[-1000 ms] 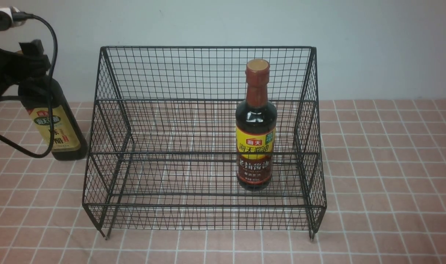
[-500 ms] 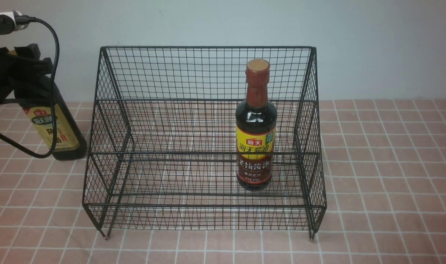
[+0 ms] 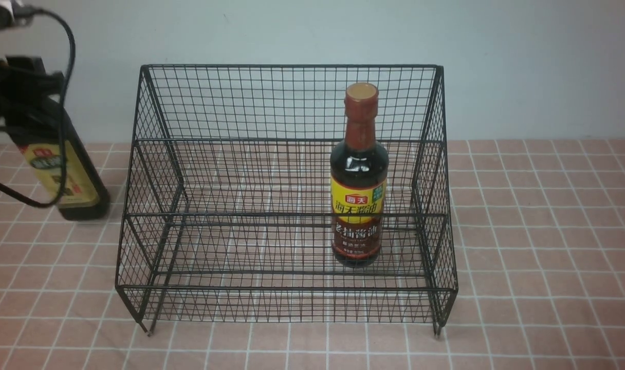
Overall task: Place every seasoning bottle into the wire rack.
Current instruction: Use the left arm to put the condiment bottle back on the shelf
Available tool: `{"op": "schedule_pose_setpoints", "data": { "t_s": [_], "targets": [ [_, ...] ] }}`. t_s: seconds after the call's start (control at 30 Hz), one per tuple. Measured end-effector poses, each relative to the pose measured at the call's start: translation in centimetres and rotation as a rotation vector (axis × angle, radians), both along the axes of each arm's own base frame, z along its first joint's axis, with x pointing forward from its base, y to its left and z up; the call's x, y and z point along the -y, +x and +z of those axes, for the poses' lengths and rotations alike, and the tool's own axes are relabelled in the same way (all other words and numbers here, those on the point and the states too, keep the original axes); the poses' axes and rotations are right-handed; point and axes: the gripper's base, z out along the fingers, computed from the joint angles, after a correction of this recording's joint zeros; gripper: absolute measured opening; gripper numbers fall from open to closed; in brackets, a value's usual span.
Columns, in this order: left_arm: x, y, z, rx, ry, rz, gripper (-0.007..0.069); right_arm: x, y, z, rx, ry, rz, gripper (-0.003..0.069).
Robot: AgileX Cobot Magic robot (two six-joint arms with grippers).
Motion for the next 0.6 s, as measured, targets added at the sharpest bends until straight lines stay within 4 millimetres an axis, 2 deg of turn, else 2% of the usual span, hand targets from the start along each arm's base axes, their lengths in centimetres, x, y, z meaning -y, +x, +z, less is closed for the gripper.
{"op": "schedule_pose_setpoints", "data": {
  "t_s": [0.03,0.07,0.13,0.17,0.37,0.53,0.6],
  "targets": [
    [0.0,0.0,0.0,0.000,0.001,0.000,0.0304,0.0,0.0,0.0,0.000,0.000,0.000,-0.0014],
    [0.0,-0.5,2.8,0.049,0.017,0.011,0.0304,0.0,0.0,0.0,0.000,0.000,0.000,-0.0014],
    [0.0,-0.9,4.8,0.096,0.020,0.016,0.0304,0.0,0.0,0.0,0.000,0.000,0.000,-0.0014],
    [0.0,-1.0,5.0,0.101,0.017,0.017,0.0304,0.0,0.0,0.0,0.000,0.000,0.000,-0.0014],
    [0.3,-1.5,9.3,0.192,-0.033,0.029,0.0304,0.0,0.0,0.0,0.000,-0.003,0.001,-0.0014],
    [2.8,-1.7,11.3,0.172,0.009,-0.019,0.0304,0.0,0.0,0.0,0.000,-0.012,0.002,-0.0014],
    [4.7,-1.7,12.4,0.166,0.042,-0.061,0.0304,0.0,0.0,0.0,0.000,-0.013,0.002,-0.0014]
  ]
}}
